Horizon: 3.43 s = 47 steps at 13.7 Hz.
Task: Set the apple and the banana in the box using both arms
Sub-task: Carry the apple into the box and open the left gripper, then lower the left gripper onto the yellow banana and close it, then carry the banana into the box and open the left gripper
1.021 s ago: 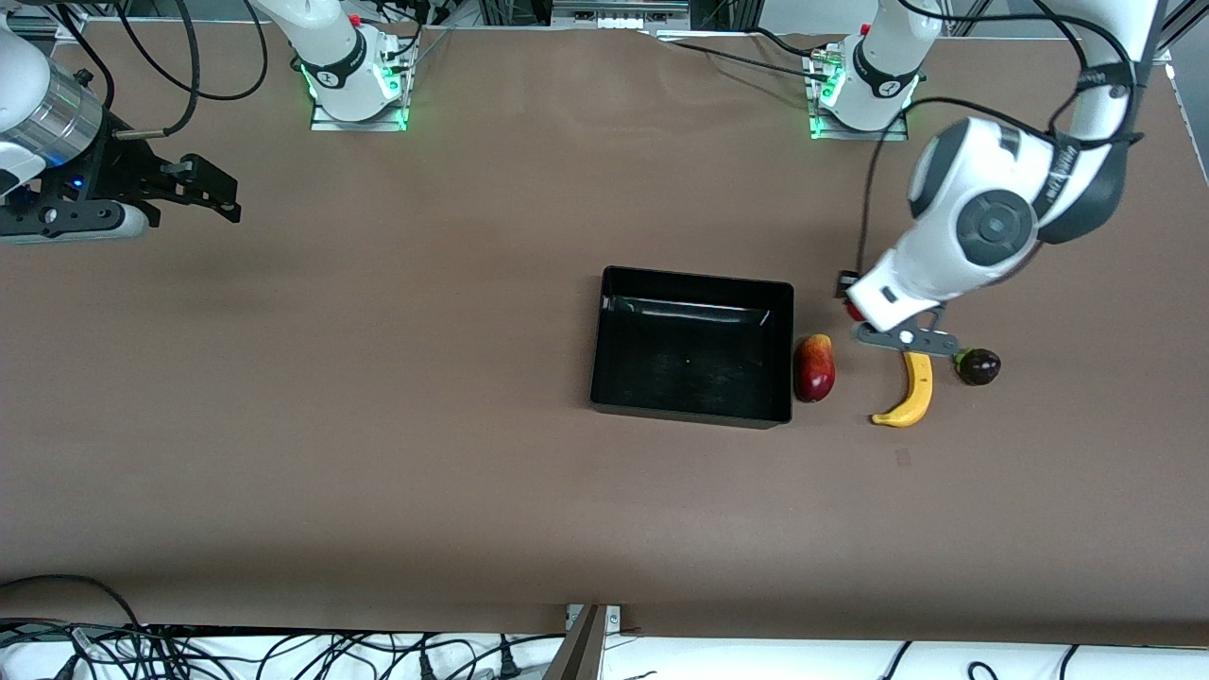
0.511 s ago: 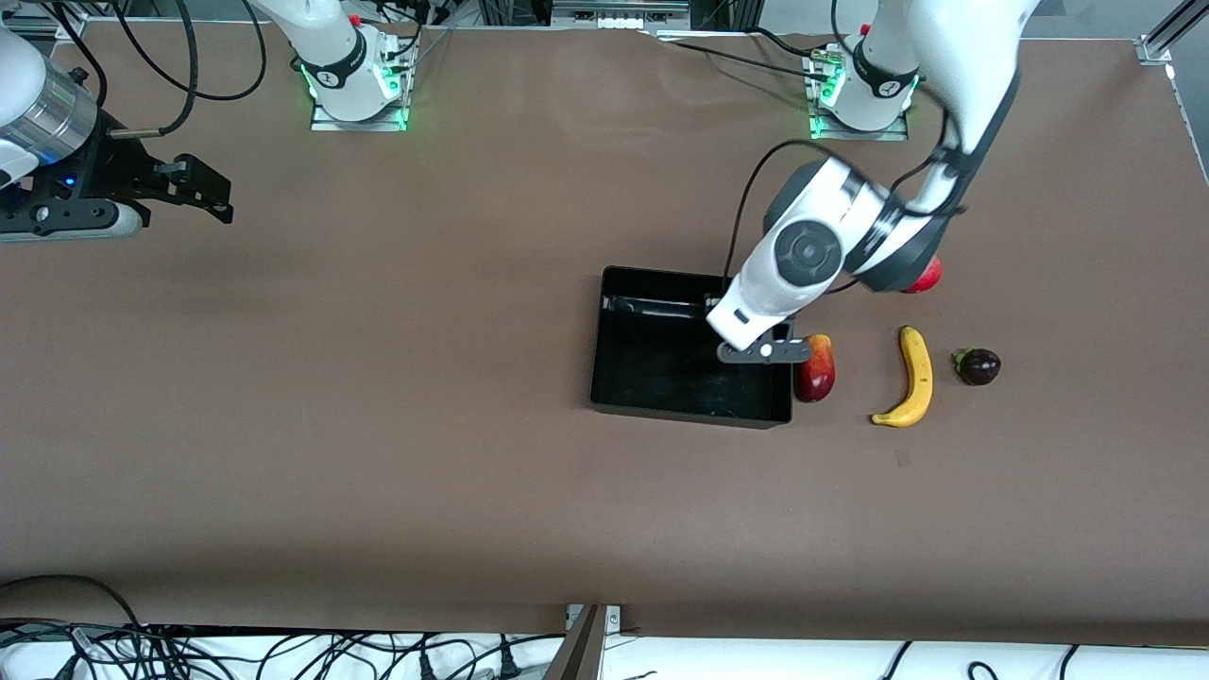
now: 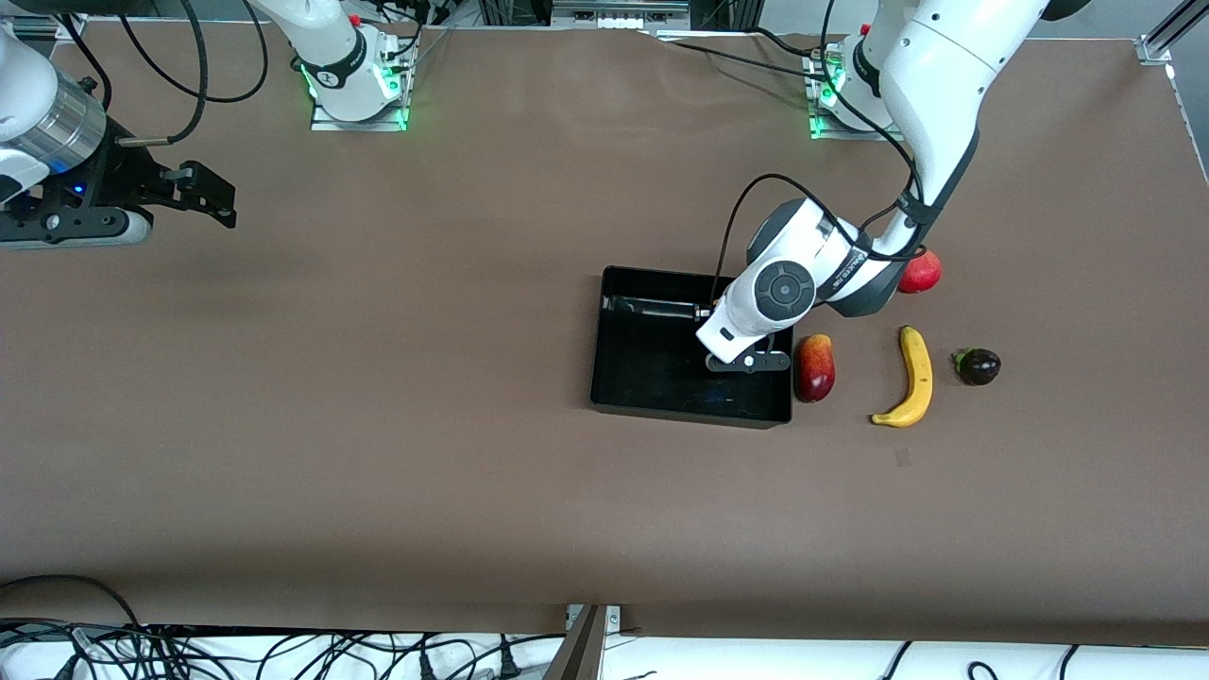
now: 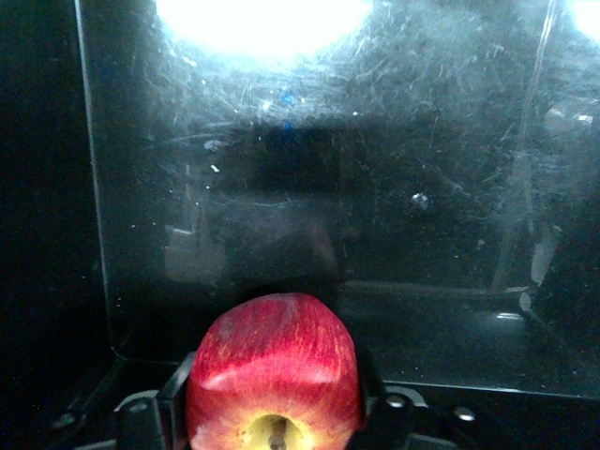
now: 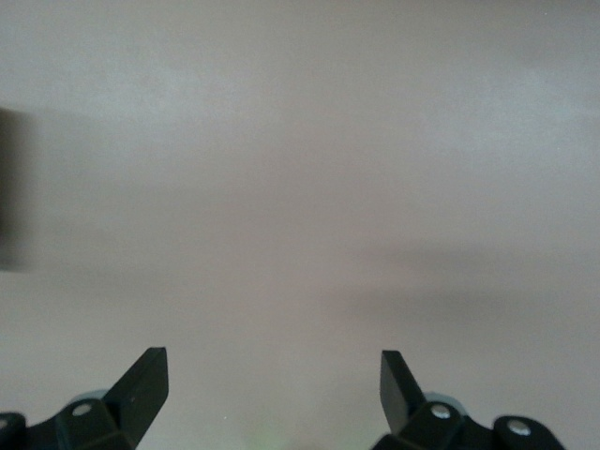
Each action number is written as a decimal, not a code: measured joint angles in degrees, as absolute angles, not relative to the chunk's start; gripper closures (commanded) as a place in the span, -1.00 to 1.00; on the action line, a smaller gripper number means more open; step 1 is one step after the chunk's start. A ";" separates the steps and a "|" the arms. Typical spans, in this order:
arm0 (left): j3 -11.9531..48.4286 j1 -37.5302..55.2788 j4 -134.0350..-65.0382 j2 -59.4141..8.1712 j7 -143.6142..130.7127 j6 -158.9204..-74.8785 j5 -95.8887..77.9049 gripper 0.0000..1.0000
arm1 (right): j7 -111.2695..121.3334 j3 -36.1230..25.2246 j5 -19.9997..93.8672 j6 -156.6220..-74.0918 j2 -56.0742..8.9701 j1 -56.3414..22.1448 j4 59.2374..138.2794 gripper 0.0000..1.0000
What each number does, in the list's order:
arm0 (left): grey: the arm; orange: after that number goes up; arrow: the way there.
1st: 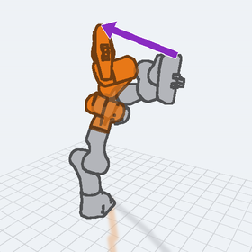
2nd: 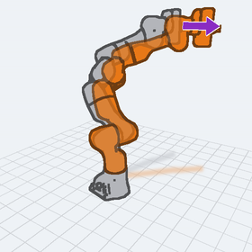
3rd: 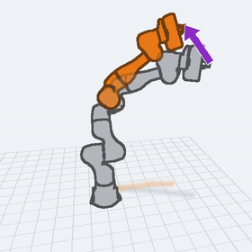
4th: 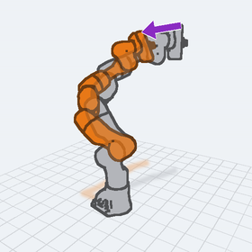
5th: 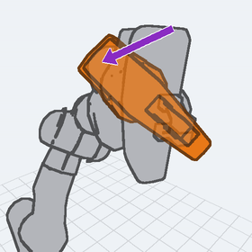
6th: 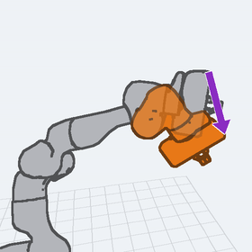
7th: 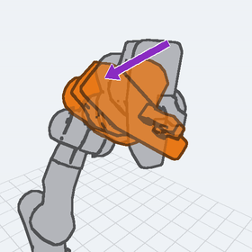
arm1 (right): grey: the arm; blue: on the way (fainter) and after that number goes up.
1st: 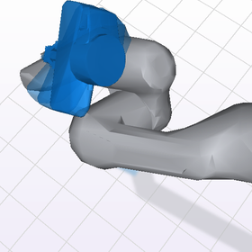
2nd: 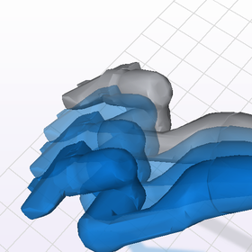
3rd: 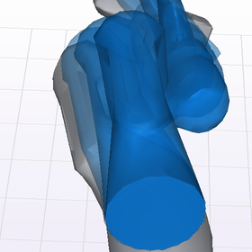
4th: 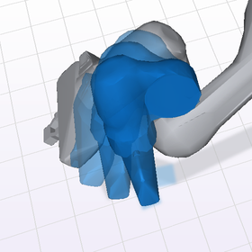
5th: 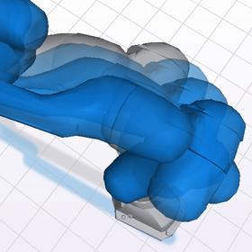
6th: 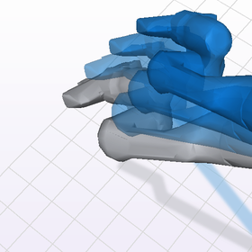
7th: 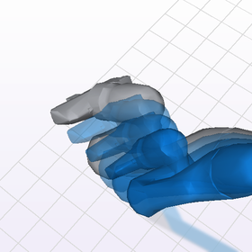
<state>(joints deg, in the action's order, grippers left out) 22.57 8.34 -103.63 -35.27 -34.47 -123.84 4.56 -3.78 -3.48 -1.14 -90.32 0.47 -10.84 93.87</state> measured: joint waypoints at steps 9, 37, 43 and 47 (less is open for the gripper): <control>19.94 0.88 -88.39 -28.56 -22.12 -98.35 9.62 -1.00 | -3.86 -3.49 -1.14 -90.49 0.50 -10.61 93.16 -1.00; 29.84 -10.07 -83.27 -33.55 -14.50 -101.82 9.61 1.00 | -3.70 -3.51 -1.14 -90.50 0.50 -10.52 92.80 -1.00; 29.21 8.85 -76.70 -41.15 -41.76 -105.74 6.84 1.00 | -3.70 -3.32 -1.14 -90.48 0.50 -10.54 92.81 -1.00; 27.93 10.11 -76.10 -46.71 -43.14 -108.99 6.84 1.00 | -3.70 -3.26 -1.14 -90.47 0.43 -10.54 92.82 -1.00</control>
